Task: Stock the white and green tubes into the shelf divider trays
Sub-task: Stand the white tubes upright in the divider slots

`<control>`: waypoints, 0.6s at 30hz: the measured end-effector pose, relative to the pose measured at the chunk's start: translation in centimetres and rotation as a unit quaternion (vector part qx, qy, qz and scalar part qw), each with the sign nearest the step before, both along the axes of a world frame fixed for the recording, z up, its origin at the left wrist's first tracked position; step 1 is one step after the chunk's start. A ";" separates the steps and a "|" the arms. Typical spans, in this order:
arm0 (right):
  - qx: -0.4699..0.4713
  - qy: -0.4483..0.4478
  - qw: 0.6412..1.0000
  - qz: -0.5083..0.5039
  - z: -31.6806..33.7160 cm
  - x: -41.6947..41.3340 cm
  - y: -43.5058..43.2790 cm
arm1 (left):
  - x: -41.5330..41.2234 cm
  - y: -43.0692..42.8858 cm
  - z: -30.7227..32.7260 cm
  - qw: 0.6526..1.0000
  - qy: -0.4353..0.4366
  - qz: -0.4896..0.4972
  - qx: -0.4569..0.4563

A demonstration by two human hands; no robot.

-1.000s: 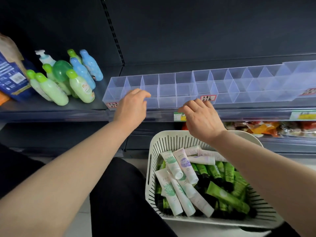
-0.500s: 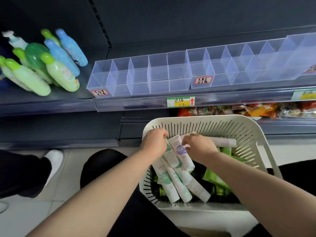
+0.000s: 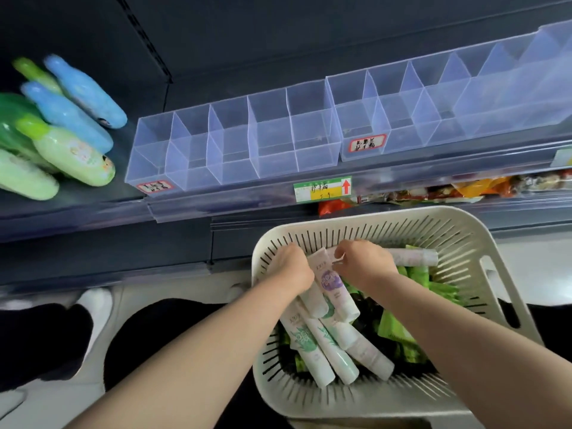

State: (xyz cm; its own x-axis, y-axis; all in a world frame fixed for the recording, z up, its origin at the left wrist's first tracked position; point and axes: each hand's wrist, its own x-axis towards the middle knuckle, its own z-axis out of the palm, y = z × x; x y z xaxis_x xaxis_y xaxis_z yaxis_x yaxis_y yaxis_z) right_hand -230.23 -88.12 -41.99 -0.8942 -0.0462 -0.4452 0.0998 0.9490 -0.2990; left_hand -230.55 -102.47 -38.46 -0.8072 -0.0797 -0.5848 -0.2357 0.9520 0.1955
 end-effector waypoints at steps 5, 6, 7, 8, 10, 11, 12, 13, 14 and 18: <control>0.004 -0.075 0.997 0.006 -0.6 0.6 -1.8 | 0.2 0.4 -1.4 0.996 -0.030 0.080 0.021; 0.001 -0.082 0.997 0.005 -0.9 1.0 -2.0 | 0.4 0.6 -1.5 0.993 -0.029 0.109 0.035; -0.007 -0.087 0.996 -0.001 -1.1 1.4 -1.9 | 0.7 0.8 -1.7 0.989 -0.024 0.135 0.046; -0.017 -0.088 0.996 -0.015 -1.2 1.8 -1.5 | 0.8 1.0 -1.8 0.987 -0.014 0.152 0.054; -0.042 -0.082 0.995 -0.048 -0.7 2.4 -0.1 | 1.0 1.5 -2.0 0.986 0.007 0.161 0.051; -0.054 -0.076 0.994 -0.060 -0.4 2.7 0.8 | 1.1 1.9 -1.9 0.986 0.011 0.160 0.045; -0.065 -0.076 0.993 -0.066 0.0 2.9 1.9 | 1.3 2.3 -1.9 0.986 0.009 0.159 0.044; -0.080 -0.080 0.991 -0.067 0.6 3.1 2.9 | 1.6 2.8 -1.7 0.986 0.004 0.161 0.049; -0.098 -0.088 0.989 -0.065 1.1 3.3 3.8 | 1.9 3.3 -1.5 0.984 -0.002 0.167 0.058; -0.158 -0.069 0.984 -0.052 3.4 4.0 6.2 | 3.2 4.1 -0.1 0.987 0.003 0.136 0.081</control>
